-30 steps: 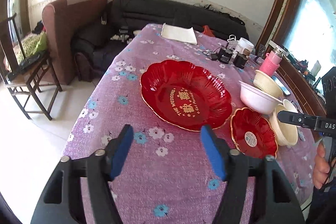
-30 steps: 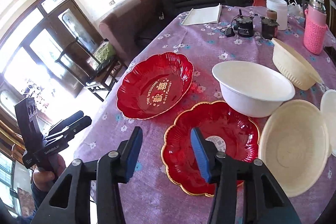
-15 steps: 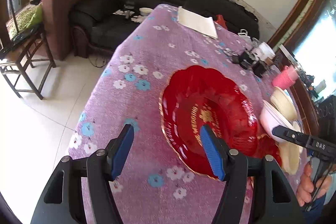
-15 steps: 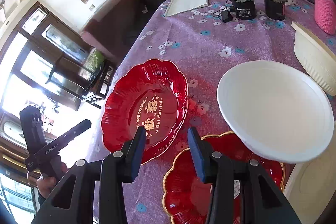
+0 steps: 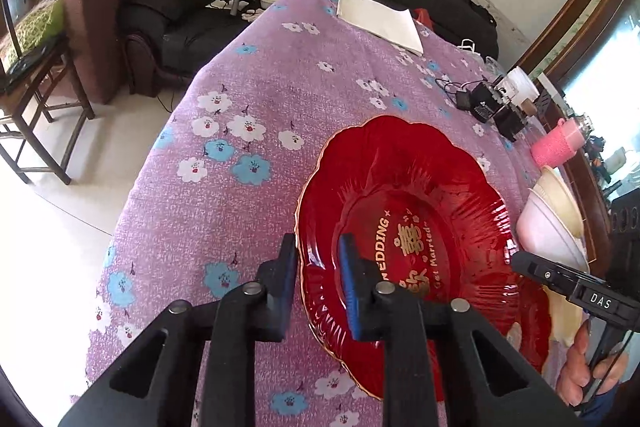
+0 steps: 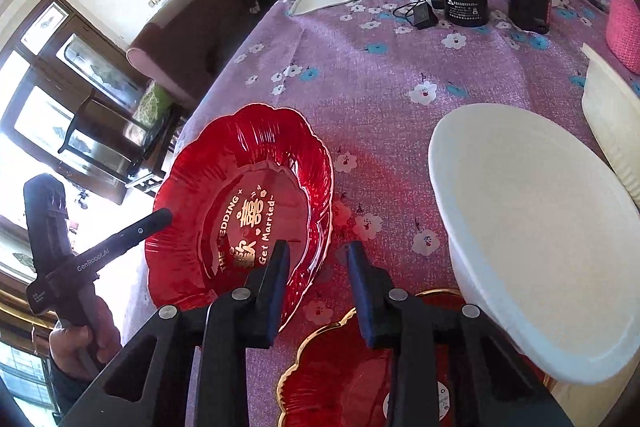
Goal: Organize plates and bowls
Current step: 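Grasp the rim of the large red plate with the left gripper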
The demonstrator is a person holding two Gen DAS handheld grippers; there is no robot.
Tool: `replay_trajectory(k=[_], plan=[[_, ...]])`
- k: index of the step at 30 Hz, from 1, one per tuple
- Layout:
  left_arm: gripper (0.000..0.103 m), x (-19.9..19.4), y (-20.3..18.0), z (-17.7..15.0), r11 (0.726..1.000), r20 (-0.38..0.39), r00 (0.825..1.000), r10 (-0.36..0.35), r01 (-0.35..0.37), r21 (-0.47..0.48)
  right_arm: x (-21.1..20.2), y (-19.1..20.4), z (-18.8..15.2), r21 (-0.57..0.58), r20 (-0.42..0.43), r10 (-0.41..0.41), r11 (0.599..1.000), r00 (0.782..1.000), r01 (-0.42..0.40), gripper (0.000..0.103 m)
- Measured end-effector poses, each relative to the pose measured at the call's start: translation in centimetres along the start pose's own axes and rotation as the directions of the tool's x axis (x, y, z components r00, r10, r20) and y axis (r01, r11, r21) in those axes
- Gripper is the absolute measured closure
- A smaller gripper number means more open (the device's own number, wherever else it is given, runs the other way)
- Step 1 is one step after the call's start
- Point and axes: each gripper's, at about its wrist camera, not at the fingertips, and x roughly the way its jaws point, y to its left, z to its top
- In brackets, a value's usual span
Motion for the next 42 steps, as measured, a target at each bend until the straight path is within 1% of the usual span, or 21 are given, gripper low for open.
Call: replay_trajectory(k=[1,2,3,4,8,11,16,23,27,34,42], plan=[[0.086,0.1,0.0,0.0,1.000,0.003,1.000,0.003,-0.003,0.002,0.2,0.0,0.1,0.001,-0.002,-0.007,1.000,1.000,0.007,0.078],[0.089,0.1,-0.1,0.1,1.000,0.005,1.000,0.009,-0.009,0.004,0.4,0.0,0.1,0.001,-0.007,-0.010,1.000,1.000,0.010,0.081],[0.090,0.2,-0.2,0.1,1.000,0.006,1.000,0.017,-0.017,0.007,0.8,0.1,0.1,-0.002,-0.018,-0.017,1.000,1.000,0.017,0.088],[0.090,0.2,-0.2,0.1,1.000,0.006,1.000,0.020,-0.020,0.011,1.0,0.1,0.1,-0.002,-0.024,-0.025,1.000,0.999,0.025,0.091],[0.090,-0.1,-0.5,-0.1,0.999,0.013,0.999,0.030,-0.031,0.020,1.1,0.1,0.0,-0.009,-0.015,-0.039,0.999,0.999,0.039,0.091],[0.090,-0.9,-0.7,-0.7,0.999,0.028,0.999,0.036,-0.037,0.025,0.9,0.2,-0.2,-0.006,-0.014,-0.033,0.999,0.999,0.032,0.091],[0.090,-2.9,-0.3,-2.0,0.999,0.054,0.998,0.026,-0.027,0.017,-0.3,0.9,-0.8,-0.019,0.000,-0.006,1.000,1.000,0.006,0.091],[0.090,-6.3,0.5,-5.3,0.999,0.093,0.995,0.035,-0.035,-0.001,-1.5,2.7,-3.1,-0.060,-0.005,0.035,0.998,0.999,-0.035,0.091],[0.090,-8.2,1.1,-8.0,0.999,0.112,0.993,0.045,-0.043,-0.021,-1.9,3.7,-5.0,-0.090,-0.014,0.052,0.994,0.999,-0.053,0.091],[0.089,-10.2,2.2,-12.3,0.997,0.123,0.991,0.060,-0.053,-0.059,-2.2,4.7,-8.2,-0.128,-0.056,0.088,0.987,0.995,-0.094,0.091],[0.089,-11.1,3.2,-14.8,0.994,0.127,0.990,0.065,-0.053,-0.098,-1.4,5.5,-10.4,-0.164,-0.080,0.095,0.981,0.992,-0.107,0.091]])
